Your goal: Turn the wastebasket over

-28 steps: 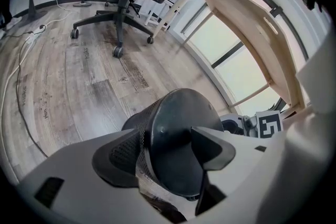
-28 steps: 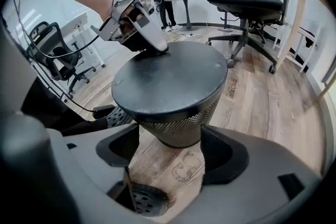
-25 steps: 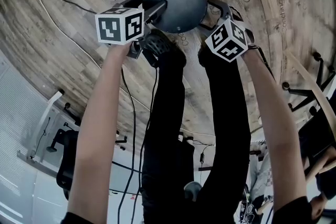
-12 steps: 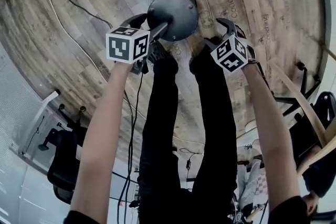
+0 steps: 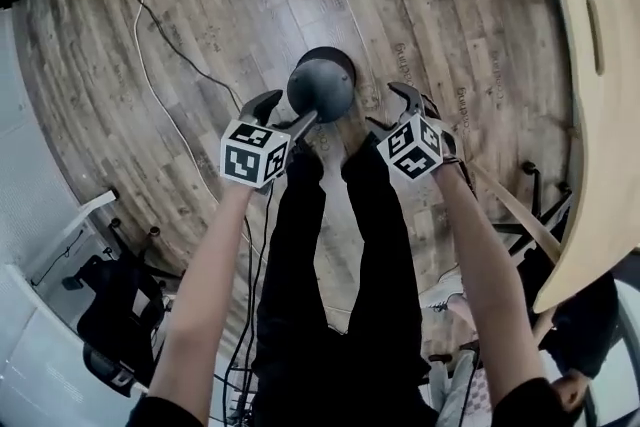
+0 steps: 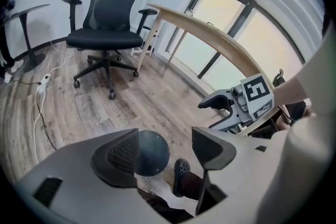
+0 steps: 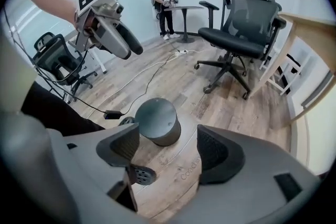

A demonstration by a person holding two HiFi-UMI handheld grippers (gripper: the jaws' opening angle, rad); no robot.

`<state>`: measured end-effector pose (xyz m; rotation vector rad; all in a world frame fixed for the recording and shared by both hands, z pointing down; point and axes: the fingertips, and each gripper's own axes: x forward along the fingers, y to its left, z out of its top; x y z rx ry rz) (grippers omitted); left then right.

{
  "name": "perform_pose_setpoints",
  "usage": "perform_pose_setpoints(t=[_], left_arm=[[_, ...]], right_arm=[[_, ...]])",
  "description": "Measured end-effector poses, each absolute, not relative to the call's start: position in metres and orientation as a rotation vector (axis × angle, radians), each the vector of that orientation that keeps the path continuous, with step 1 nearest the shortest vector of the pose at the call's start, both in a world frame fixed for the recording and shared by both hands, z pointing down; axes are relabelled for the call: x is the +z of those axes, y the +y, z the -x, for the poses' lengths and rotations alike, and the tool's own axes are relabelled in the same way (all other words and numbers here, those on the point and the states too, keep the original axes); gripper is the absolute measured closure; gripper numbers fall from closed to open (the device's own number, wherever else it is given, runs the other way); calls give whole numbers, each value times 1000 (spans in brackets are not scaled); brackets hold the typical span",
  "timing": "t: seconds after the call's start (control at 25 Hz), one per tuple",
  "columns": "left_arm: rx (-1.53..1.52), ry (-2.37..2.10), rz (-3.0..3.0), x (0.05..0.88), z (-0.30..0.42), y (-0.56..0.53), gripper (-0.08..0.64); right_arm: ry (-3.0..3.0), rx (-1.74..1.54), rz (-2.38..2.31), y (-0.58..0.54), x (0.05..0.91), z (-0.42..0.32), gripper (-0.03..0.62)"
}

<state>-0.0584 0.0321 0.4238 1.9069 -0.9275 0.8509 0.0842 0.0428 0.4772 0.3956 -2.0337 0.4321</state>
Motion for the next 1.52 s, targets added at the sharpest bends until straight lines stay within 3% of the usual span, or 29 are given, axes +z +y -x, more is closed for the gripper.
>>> perform_pose_setpoints(t=[0.24, 0.72, 1.2, 1.52], left_arm=[[932, -1059, -2069, 303, 68, 18, 233], [875, -1172, -2343, 86, 67, 21, 236], [909, -1028, -2778, -14, 75, 32, 266], [864, -890, -3060, -65, 108, 47, 361]], right_arm=[[-2148, 420, -467, 21, 354, -73, 244], [-2253, 52, -531, -3, 138, -65, 244], [-2111, -344, -677, 25, 19, -31, 245], [-1984, -458, -794, 52, -24, 16, 249]])
